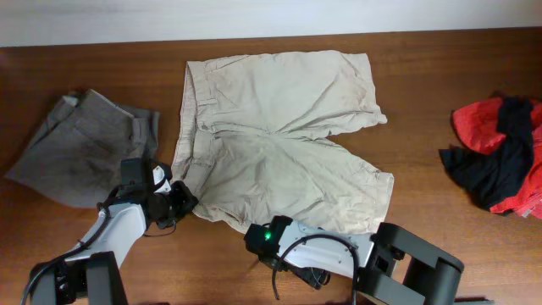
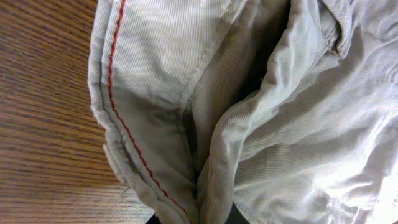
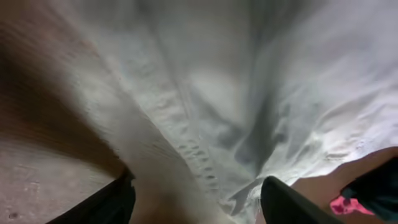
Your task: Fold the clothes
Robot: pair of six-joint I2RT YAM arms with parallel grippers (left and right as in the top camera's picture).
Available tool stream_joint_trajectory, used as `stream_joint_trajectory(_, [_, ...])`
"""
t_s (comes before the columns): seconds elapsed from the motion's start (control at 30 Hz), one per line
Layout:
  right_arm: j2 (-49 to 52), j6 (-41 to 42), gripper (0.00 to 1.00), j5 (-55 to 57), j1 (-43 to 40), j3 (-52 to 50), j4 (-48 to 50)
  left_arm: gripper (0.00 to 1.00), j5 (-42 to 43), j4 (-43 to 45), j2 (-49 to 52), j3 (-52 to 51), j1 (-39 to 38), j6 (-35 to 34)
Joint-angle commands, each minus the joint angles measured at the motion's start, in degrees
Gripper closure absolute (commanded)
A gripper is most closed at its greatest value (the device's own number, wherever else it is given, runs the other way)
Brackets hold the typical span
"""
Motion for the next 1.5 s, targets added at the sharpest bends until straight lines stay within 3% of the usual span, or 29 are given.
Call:
stream_joint_trajectory(0.0, [2.0,3.7,0.30,6.4,-1.0,-0.2,6.2,0.92,0.7,0.3,-1.1,-0.4,-0.1,1.6])
stream_joint_trajectory(0.1, [2.0,3.7,0.30,6.4,-2.9,-0.2,8.4,0.92,1.2,0.3,-1.1,-0.4,-0.1,1.6])
stream_joint_trajectory(0.2, [2.0,3.7,0.37,6.4,-5.9,-0.2,9.5,0.91,1.7,0.3,-1.1,-0.4,-0.1,1.6])
stream_joint_trajectory(0.3, [2.0,3.7,0.51,6.4,-7.7,-0.2,9.5,0.92,1.7,0.3,-1.1,-0.4,-0.1,1.6])
stream_joint_trajectory(0.33, [2.0,3.5,0.61,6.4,-8.1,-0.2,9.5,0.92,1.7,0.3,-1.1,-0.4,-0.1,1.6])
stream_joint_trajectory(0.63, [0.7,3.5,0.95,6.4,-8.0,0.1,5.8,0.94,3.4,0.4,-1.2,-0.2,-0.1,3.5])
stream_joint_trajectory(0.9, [-11.9,5.2,0.96,3.9,-8.0,5.2,-5.4,0.99,4.5,-3.8,-8.1,2.2,-0.1,6.1])
stream_joint_trajectory(1.17, [-27.3,5.2,0.96,-3.6,-8.0,7.8,-7.3,0.99,4.8,-16.5,-24.0,5.9,-0.1,7.6])
stream_joint_trajectory(1.47, [-32.5,5.3,0.96,-8.5,-8.0,13.2,-15.4,0.99,2.0,-28.5,-32.4,15.4,-3.1,9.9])
